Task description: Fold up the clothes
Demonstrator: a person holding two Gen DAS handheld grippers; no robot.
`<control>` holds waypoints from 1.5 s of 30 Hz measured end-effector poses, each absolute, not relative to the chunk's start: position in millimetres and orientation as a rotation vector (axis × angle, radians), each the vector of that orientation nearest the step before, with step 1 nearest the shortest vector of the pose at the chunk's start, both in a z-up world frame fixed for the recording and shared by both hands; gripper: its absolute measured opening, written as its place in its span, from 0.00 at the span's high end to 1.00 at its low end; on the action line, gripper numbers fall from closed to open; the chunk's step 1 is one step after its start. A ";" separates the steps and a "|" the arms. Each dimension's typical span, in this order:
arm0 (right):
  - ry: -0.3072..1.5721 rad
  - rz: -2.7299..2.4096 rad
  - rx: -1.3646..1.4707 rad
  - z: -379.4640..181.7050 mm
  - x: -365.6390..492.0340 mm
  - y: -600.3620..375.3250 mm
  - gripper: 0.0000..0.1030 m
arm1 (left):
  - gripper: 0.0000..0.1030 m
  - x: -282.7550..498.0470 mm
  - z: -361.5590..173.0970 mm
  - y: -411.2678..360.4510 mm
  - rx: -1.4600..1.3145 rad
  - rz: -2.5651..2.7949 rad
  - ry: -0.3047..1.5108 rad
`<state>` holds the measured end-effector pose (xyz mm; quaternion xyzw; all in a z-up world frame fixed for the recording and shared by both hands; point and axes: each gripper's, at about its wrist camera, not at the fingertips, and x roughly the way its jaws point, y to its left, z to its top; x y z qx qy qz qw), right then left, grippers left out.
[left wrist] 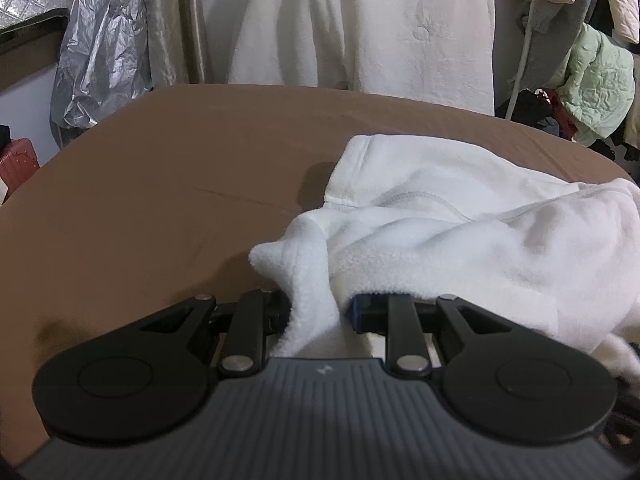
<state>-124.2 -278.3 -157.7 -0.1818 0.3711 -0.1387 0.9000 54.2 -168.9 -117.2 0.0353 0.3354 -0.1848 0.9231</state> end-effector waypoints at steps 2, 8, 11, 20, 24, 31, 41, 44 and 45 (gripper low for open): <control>0.755 -0.309 -0.378 -147.1 -138.5 -280.4 0.83 | 0.79 52.9 -115.6 -169.4 0.076 -0.379 0.683; 0.735 -0.374 -0.371 -120.7 -177.1 -293.9 0.84 | 0.79 50.2 -114.0 -169.5 0.090 -0.376 0.674; 0.738 -0.399 -0.349 -111.9 -191.2 -306.1 0.84 | 0.79 48.5 -110.7 -165.1 0.091 -0.364 0.644; 0.718 -0.485 -0.259 -69.3 -246.7 -334.5 0.84 | 0.79 36.6 -62.3 -123.0 0.000 -0.281 0.462; 0.723 -0.481 -0.261 -64.1 -266.9 -338.2 0.84 | 0.78 6.9 -29.3 -101.9 -0.022 -0.229 0.288; 0.889 -0.091 0.056 -80.0 -266.0 -355.7 0.80 | 0.65 -9.2 -33.8 -92.9 0.202 -0.081 0.347; 0.838 0.016 0.194 -75.4 -267.2 -371.1 0.63 | 0.50 25.1 -81.9 -17.6 -0.137 -0.155 0.791; 0.796 0.045 0.215 -64.5 -271.5 -379.4 0.61 | 0.48 17.2 -61.8 -10.0 -0.175 -0.144 0.718; 0.781 0.054 0.220 -60.8 -272.8 -381.9 0.60 | 0.48 12.7 -57.3 -9.9 -0.184 -0.138 0.697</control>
